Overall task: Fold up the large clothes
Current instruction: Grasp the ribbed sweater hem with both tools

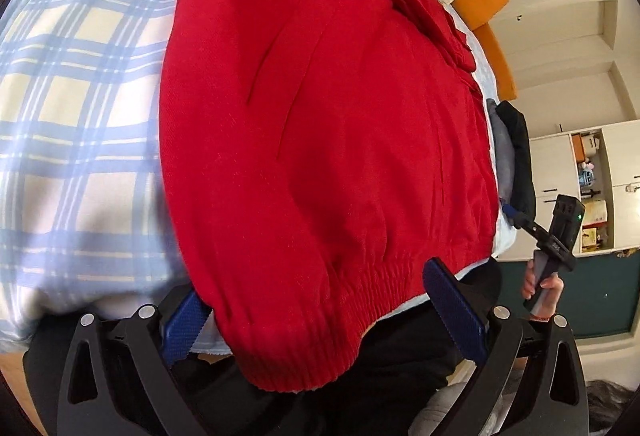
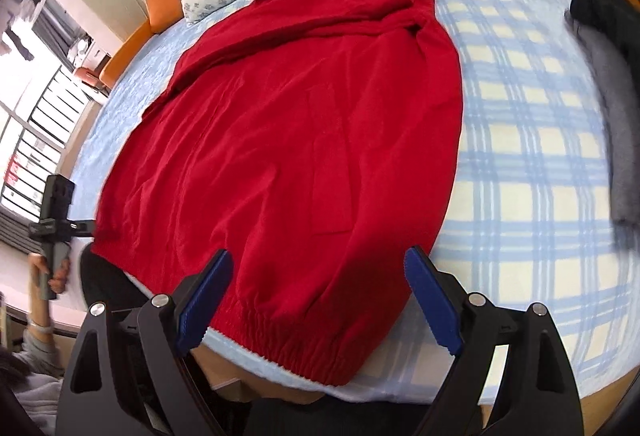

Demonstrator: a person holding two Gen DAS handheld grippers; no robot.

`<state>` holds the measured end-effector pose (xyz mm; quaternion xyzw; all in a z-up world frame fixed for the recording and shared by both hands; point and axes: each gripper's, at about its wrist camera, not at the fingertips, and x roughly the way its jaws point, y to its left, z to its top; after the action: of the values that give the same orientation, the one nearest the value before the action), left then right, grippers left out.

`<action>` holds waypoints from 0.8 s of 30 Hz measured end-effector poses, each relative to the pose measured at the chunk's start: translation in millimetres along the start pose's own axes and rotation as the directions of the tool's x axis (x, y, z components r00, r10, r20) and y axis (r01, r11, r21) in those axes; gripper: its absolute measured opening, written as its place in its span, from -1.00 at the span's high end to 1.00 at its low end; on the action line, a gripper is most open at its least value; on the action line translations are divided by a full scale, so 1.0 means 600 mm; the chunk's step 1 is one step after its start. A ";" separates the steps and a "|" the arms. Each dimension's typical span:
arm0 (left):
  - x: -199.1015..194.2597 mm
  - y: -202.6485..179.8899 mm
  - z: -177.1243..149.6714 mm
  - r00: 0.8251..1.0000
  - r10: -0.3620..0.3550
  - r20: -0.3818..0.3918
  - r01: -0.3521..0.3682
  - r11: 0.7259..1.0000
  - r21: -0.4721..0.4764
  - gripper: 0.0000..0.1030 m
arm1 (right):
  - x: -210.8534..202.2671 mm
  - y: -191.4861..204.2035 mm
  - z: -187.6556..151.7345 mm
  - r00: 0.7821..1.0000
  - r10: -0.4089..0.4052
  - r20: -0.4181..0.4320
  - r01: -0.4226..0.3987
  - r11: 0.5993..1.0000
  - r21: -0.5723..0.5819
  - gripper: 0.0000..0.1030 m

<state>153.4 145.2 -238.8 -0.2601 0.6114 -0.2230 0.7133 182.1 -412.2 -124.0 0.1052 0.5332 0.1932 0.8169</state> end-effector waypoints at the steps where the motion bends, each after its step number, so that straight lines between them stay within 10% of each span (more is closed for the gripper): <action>1: -0.005 0.002 -0.003 1.000 -0.009 0.012 0.009 1.000 0.001 -0.94 | -0.001 -0.002 -0.002 1.000 -0.013 -0.006 0.013 1.000 0.003 -0.68; 13: 0.009 -0.010 -0.012 1.000 0.023 -0.002 -0.023 0.999 0.027 -0.94 | 0.028 -0.055 -0.056 0.984 0.038 -0.172 -0.012 0.989 0.150 -0.68; 21: 0.022 -0.010 -0.017 1.000 0.021 -0.023 -0.021 1.000 -0.001 -0.94 | 0.032 -0.068 -0.069 0.942 0.298 -0.156 -0.248 0.929 0.275 -0.74; 24: 0.021 -0.012 -0.021 1.000 0.018 -0.014 -0.018 1.000 0.010 -0.94 | 0.048 -0.052 -0.070 0.941 0.277 -0.192 -0.226 0.941 0.252 -0.79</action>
<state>143.1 130.6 -245.2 -0.2494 0.6174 -0.2216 0.7124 160.8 -429.6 -177.1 0.2427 0.6228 0.2451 0.7023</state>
